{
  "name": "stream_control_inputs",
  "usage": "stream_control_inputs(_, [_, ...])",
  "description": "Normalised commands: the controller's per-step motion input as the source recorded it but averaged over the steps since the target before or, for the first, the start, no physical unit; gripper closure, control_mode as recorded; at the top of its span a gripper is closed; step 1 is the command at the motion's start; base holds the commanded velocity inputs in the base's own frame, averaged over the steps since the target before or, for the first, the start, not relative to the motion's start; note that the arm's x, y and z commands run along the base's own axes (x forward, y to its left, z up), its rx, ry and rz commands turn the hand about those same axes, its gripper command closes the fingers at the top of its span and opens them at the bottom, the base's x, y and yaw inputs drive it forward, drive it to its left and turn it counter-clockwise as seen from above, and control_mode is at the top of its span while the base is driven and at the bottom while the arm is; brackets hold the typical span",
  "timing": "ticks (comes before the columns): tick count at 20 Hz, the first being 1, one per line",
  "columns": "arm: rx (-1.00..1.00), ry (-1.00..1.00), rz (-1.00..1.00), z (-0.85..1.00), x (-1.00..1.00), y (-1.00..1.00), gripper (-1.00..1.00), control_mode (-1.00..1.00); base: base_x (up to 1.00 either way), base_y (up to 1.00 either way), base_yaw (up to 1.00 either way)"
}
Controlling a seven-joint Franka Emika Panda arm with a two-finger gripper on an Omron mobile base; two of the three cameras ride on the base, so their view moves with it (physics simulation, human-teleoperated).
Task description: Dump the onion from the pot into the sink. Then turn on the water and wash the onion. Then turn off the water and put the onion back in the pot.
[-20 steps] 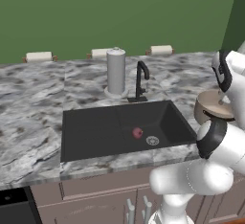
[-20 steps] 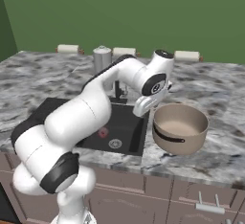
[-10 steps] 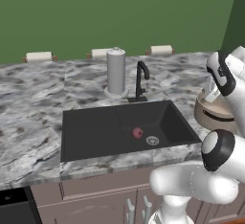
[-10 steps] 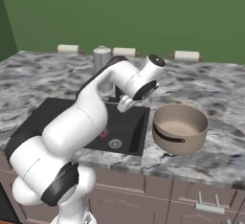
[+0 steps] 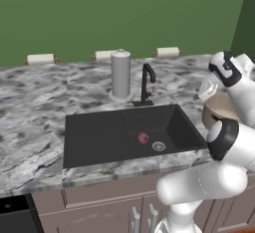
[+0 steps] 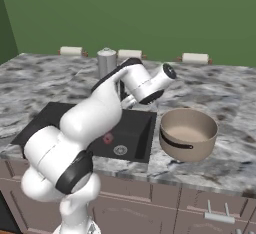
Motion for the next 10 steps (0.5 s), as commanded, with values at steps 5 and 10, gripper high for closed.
stream_control_inputs(5, [0.2,-0.05,0.08,-0.14,0.48,0.09,-1.0,-1.0,0.0,0.0,0.0])
stream_control_inputs(10, [0.18,-0.07,0.05,-0.22,0.29,0.19,-1.0,-1.0,0.0,0.0,0.0])
